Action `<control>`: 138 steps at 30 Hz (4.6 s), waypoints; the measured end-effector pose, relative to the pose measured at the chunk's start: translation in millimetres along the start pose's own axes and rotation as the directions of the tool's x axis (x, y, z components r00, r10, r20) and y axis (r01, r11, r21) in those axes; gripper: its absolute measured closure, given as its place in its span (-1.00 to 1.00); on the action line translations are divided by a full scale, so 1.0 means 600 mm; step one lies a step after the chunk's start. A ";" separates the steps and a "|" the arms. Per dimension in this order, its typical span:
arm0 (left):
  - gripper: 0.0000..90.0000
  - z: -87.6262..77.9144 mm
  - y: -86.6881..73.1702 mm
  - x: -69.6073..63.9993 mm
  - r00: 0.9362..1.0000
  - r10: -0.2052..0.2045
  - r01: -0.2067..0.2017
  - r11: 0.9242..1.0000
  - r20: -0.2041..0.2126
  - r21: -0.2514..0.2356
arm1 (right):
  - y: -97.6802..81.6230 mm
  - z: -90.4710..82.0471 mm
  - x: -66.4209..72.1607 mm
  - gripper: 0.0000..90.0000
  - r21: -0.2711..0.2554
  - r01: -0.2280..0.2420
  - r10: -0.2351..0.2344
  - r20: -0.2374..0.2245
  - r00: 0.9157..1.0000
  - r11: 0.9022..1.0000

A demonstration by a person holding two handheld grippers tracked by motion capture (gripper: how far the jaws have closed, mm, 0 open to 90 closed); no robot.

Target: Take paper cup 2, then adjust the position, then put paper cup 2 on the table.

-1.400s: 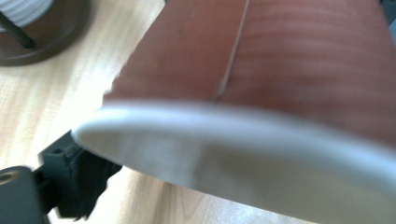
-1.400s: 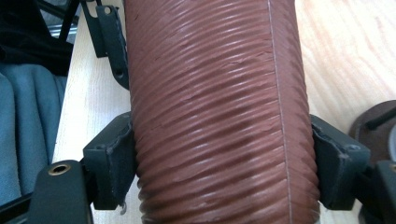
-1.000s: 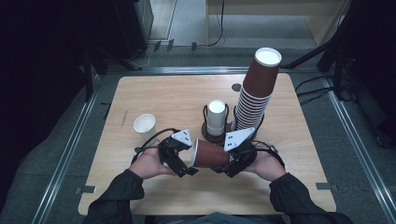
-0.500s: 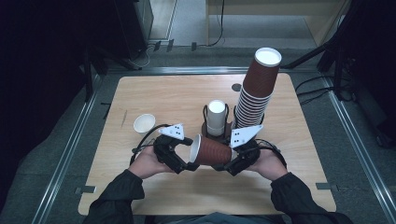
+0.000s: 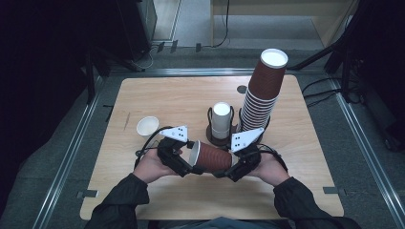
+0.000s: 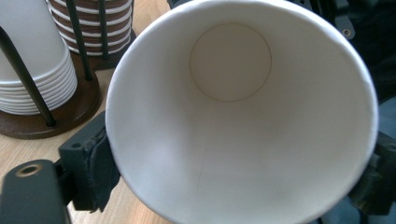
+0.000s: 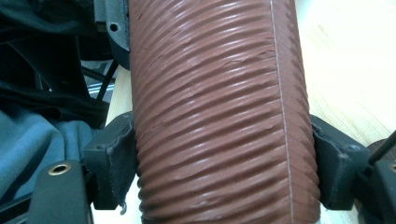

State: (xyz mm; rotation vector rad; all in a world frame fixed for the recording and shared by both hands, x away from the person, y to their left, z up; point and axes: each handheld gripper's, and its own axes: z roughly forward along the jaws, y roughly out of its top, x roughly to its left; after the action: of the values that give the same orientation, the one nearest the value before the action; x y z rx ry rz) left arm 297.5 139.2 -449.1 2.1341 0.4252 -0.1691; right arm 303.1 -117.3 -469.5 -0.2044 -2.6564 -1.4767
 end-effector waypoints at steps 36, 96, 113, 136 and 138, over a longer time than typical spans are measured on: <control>-0.73 0.012 0.009 0.022 0.985 -0.025 0.071 0.959 -0.169 0.276 | -0.016 -0.008 -0.015 -0.67 0.106 -0.069 0.057 0.111 0.992 0.992; -0.86 0.031 0.010 0.006 0.987 0.010 0.024 0.977 -0.159 0.211 | -0.019 -0.010 -0.020 -0.57 0.155 -0.008 -0.019 0.177 0.984 0.988; -0.86 0.020 -0.001 0.016 0.985 -0.039 0.058 0.992 -0.167 0.112 | -0.018 -0.048 -0.032 -0.58 0.027 -0.044 0.038 0.191 0.981 0.999; -0.99 0.033 0.023 0.001 0.990 -0.038 0.036 0.999 -0.133 -0.020 | -0.019 -0.007 -0.019 -0.58 -0.001 -0.042 0.042 0.104 0.994 0.999; -0.99 0.037 0.025 0.000 0.990 -0.038 0.036 0.999 -0.132 -0.019 | -0.018 -0.003 -0.018 -0.58 0.001 -0.042 0.041 0.097 0.994 0.999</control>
State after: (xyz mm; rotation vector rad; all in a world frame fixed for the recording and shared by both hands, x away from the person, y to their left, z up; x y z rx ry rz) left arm 303.7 113.1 -449.9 2.1292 0.5420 -0.0443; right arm 311.8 -125.2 -479.4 -0.3378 -2.7110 -1.4877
